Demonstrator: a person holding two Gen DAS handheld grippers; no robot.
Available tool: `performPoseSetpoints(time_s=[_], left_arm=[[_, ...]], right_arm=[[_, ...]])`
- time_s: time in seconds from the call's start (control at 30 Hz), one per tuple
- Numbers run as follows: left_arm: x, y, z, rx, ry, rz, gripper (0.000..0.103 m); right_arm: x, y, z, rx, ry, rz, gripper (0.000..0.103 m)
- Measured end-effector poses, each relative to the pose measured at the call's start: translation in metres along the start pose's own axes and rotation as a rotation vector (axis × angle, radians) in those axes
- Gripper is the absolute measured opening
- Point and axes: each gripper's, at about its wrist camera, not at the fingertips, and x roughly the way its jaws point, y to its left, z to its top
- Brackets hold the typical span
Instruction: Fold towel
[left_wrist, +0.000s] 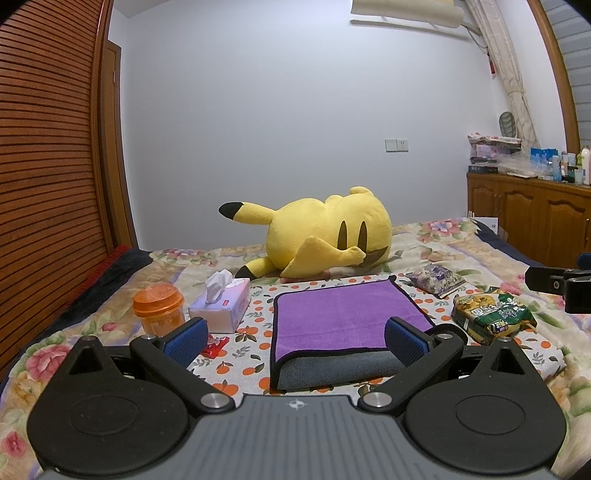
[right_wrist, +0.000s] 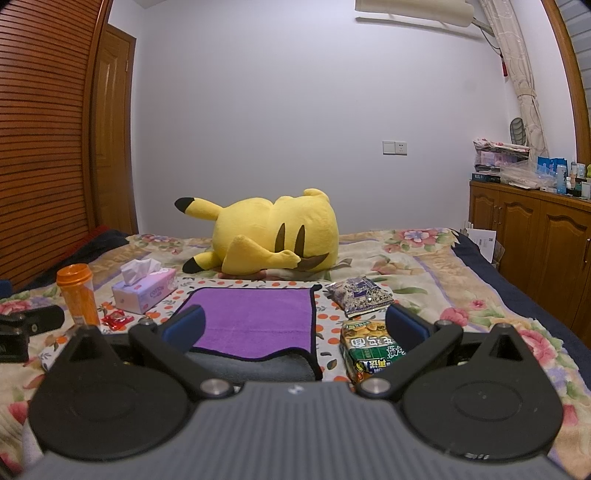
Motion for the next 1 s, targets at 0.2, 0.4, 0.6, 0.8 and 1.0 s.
performPoseSetpoints(time_s=[0.2, 0.4, 0.6, 0.8, 1.0], left_arm=[[0.003, 0.003, -0.005, 0.005, 0.017, 0.002, 0.103], [0.012, 0.001, -0.005, 0.008, 0.072, -0.002, 0.103], [0.025, -0.001, -0.004, 0.028, 0.122, -0.003, 0.103], [0.037, -0.001, -0.001, 0.038, 0.139, -0.006, 0.103], [0.050, -0.001, -0.001, 0.052, 0.160, -0.014, 0.103]], right_arm=[[-0.002, -0.012, 0.003, -0.001, 0.004, 0.002, 0.103], [0.006, -0.001, -0.004, 0.000, 0.015, 0.018, 0.103], [0.016, 0.002, -0.004, -0.013, 0.031, 0.031, 0.103], [0.028, 0.001, -0.003, -0.012, 0.050, 0.039, 0.103], [0.040, -0.004, -0.004, 0.012, 0.083, 0.046, 0.103]])
